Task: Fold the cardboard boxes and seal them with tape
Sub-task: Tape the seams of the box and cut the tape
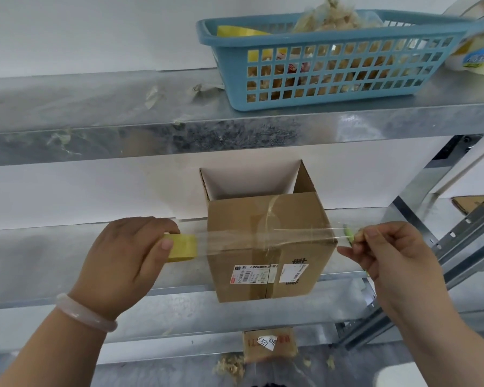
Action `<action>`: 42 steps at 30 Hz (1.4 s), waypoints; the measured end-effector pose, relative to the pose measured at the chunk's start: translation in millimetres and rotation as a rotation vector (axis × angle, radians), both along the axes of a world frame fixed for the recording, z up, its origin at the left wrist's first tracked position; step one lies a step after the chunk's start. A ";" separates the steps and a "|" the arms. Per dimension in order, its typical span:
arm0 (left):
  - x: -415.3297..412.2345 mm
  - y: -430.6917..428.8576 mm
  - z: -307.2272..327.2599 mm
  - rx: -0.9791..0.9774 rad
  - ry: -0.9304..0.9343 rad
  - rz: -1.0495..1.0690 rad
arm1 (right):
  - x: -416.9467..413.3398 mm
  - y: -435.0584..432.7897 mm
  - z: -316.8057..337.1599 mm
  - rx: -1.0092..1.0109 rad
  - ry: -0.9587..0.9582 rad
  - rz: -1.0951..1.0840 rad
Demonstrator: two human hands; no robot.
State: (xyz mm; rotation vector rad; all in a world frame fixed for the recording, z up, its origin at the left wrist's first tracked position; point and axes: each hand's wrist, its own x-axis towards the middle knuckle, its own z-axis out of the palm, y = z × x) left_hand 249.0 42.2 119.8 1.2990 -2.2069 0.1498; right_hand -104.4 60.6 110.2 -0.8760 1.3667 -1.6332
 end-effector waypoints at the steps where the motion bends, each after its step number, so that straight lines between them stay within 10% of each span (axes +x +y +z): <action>1: -0.2 0.5 -0.7 0.013 0.014 -0.014 | -0.2 0.2 -1.2 0.006 -0.006 -0.004; 31: -9.1 -18.4 -30.4 0.067 -0.169 0.132 | -0.6 -27.3 -35.2 0.349 -0.152 0.057; 42: -18.5 -25.3 -36.3 0.087 -0.268 0.120 | -2.1 -37.7 -64.2 0.437 -0.470 0.171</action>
